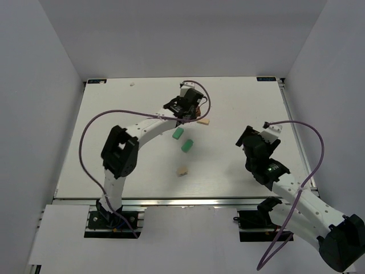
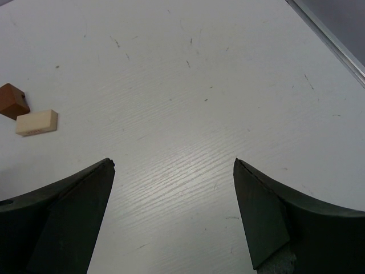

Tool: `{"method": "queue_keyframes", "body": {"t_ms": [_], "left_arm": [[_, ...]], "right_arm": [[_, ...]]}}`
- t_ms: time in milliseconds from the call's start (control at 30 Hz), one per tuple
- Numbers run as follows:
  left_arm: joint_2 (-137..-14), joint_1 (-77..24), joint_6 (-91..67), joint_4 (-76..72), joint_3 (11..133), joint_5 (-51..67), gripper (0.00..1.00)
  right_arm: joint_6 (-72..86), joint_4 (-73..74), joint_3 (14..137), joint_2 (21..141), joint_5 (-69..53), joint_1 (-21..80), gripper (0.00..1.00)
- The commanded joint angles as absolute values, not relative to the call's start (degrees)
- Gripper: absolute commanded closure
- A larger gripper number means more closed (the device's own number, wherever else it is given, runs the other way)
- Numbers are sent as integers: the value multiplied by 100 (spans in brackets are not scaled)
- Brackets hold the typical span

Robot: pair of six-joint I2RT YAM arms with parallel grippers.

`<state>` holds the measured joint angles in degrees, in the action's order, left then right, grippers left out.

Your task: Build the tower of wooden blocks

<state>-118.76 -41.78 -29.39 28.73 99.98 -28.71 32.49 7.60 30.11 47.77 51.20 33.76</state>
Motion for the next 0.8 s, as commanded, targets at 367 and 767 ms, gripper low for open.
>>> {"method": "queue_keyframes", "body": {"t_ms": [367,767], "left_arm": [[-9879,-2655,-2084,2251,6936,-2409,100],[-10345,-1934,-2162,1724,6487,-1600,100]], "right_arm": [[3015,404,3111,4939,5115,3322,11],[2874,325,3102,5018,5080,3322,11]]}}
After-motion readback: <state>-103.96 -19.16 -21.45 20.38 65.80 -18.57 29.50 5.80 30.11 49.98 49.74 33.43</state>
